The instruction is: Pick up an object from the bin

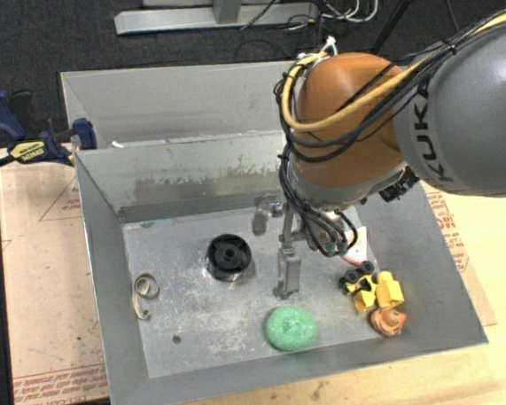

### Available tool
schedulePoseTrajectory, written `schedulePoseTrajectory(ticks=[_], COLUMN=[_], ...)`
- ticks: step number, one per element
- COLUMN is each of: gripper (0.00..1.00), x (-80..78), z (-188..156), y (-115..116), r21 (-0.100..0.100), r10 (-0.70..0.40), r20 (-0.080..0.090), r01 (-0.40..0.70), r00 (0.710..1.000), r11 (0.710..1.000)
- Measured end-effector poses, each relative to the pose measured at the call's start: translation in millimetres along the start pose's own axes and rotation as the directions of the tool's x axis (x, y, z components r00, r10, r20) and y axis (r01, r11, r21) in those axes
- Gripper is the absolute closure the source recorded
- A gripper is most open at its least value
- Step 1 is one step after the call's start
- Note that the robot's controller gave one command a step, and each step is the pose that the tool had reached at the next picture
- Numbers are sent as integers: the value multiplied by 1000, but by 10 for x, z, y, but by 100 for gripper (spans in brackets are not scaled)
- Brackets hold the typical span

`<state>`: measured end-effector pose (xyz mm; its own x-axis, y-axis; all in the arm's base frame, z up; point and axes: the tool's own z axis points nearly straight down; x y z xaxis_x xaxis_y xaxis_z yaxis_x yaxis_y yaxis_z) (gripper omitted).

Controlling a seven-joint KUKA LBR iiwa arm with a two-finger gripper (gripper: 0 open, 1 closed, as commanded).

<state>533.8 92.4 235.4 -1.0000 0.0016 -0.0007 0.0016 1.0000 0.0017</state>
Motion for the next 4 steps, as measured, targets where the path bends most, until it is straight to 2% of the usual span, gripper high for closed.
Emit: schedulePoseTrajectory(ticks=[1,2,3,4], gripper=[0,0,0,0], x=[0,-93,-243,-226], z=[0,253,621,752], y=[0,88,410,547], r21=[0,1,1,0], r10=[0,-68,-219,-310], r20=[0,10,0,1], r01=[0,68,219,310], r00=[1000,998,976,951], r11=[1000,998,976,951])
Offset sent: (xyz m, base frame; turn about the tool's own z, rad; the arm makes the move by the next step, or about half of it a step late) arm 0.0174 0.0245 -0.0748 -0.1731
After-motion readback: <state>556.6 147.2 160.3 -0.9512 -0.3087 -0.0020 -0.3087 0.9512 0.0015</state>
